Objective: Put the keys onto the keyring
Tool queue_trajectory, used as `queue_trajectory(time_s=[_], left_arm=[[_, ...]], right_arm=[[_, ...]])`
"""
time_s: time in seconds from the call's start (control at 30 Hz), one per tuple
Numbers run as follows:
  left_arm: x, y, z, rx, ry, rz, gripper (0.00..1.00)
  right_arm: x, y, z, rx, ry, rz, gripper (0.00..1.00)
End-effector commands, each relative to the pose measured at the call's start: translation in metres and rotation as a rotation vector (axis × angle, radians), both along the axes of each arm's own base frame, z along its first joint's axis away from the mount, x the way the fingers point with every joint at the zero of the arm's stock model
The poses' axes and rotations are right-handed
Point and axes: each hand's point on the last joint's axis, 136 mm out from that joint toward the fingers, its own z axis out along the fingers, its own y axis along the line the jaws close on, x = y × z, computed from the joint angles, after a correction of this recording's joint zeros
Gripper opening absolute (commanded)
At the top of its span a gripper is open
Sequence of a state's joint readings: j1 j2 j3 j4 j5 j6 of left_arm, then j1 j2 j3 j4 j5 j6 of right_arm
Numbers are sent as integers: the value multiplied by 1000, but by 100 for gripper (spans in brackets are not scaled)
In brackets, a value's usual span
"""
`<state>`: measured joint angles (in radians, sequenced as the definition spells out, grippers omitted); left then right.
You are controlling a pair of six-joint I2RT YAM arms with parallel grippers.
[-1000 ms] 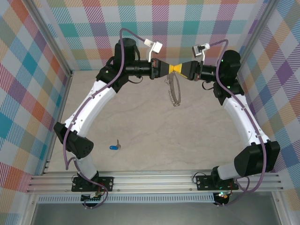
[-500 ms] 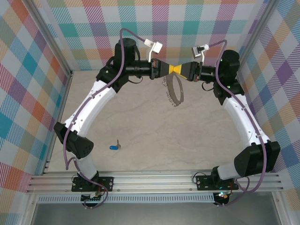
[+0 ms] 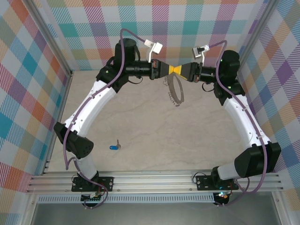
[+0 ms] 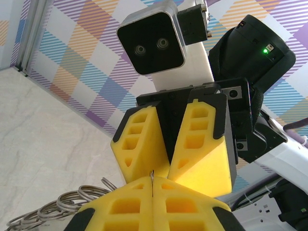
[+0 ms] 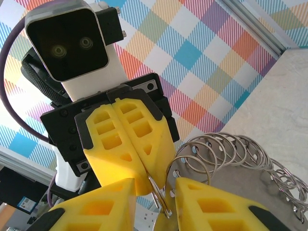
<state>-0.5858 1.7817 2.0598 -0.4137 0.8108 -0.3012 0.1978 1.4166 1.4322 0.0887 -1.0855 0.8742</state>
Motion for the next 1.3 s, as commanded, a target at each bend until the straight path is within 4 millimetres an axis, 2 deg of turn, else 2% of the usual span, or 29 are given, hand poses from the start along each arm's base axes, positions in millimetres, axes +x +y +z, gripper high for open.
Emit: queue_trajectory(time_s=[0.0, 0.43, 0.6, 0.83, 1.07, 1.13, 1.27], left_arm=[[-7, 4, 21, -38, -55, -17, 0], [-7, 5, 20, -36, -55, -11, 0], [-6, 5, 21, -38, -60, -7, 0], [5, 11, 25, -37, -55, 69, 1], [25, 26, 43, -116, 12, 241, 34], [29, 32, 54, -177, 18, 291, 43], [32, 43, 61, -255, 79, 366, 55]], right_arm=[[-8, -4, 10, 0, -55, -16, 26], [-7, -6, 8, -2, -50, -24, 15], [-8, -7, 6, -4, -48, -21, 0], [-7, -9, 13, 0, -73, -48, 0], [4, -18, 38, 55, -135, -171, 0], [7, -21, 45, 76, -148, -209, 0], [13, -29, 57, 116, -163, -286, 0]])
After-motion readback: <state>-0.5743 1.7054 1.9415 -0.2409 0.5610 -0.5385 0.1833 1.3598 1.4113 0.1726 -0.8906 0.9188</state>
